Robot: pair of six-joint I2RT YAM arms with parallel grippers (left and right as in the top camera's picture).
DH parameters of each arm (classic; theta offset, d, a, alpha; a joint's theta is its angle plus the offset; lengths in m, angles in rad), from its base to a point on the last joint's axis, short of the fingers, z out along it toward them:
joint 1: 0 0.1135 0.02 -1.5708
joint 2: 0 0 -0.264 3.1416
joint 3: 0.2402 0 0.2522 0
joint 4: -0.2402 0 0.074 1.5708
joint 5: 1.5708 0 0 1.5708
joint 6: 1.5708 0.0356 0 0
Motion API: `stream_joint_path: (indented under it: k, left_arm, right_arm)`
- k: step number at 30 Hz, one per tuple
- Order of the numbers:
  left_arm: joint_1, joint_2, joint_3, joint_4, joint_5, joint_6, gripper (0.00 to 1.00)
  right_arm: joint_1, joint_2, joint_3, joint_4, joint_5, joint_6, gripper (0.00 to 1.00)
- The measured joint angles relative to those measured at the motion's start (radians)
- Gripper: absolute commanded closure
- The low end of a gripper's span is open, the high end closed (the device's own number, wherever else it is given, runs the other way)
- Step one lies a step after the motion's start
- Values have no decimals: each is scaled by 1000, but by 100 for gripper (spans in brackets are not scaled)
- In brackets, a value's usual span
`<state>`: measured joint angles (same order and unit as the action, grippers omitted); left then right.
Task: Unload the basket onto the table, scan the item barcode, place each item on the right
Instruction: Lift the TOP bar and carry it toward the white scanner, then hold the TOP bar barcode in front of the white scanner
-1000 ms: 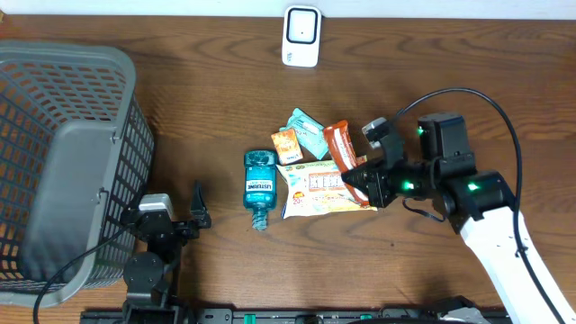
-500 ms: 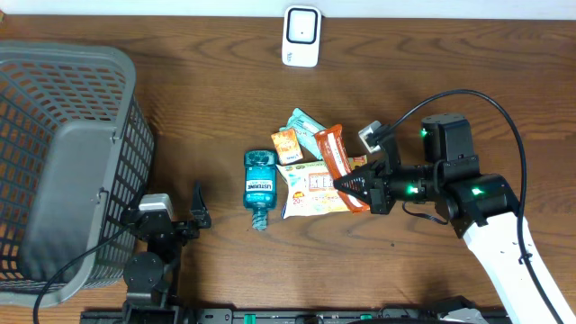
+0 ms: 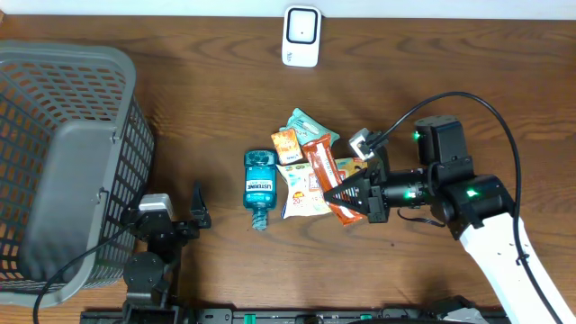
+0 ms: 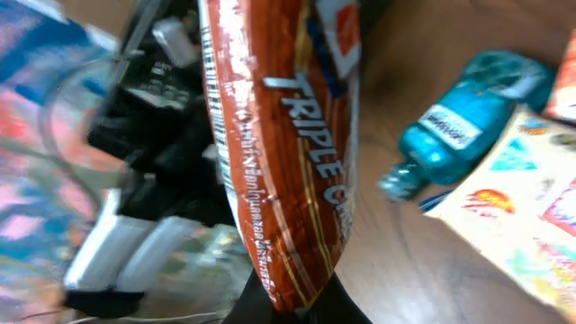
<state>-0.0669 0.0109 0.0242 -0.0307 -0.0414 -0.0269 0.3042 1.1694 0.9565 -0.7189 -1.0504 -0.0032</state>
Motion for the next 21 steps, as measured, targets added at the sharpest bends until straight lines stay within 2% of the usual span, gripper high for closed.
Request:
stream_joint_path:
  k: [5, 9, 12, 16, 21]
  left_arm:
    - [0, 0, 0, 0, 0, 0, 0]
    - [0, 0, 0, 0, 0, 0, 0]
    - [0, 0, 0, 0, 0, 0, 0]
    - [0, 0, 0, 0, -2, 0, 0]
    - [0, 0, 0, 0, -3, 0, 0]
  right_arm:
    - [64, 5, 0, 64, 140, -56, 99]
    - [114, 40, 0, 194, 362, -68, 98]
    - [142, 119, 0, 326, 637, -35, 99]
    - [145, 246, 0, 496, 904, -15, 99]
    - [145, 403, 0, 741, 1123, -35, 99]
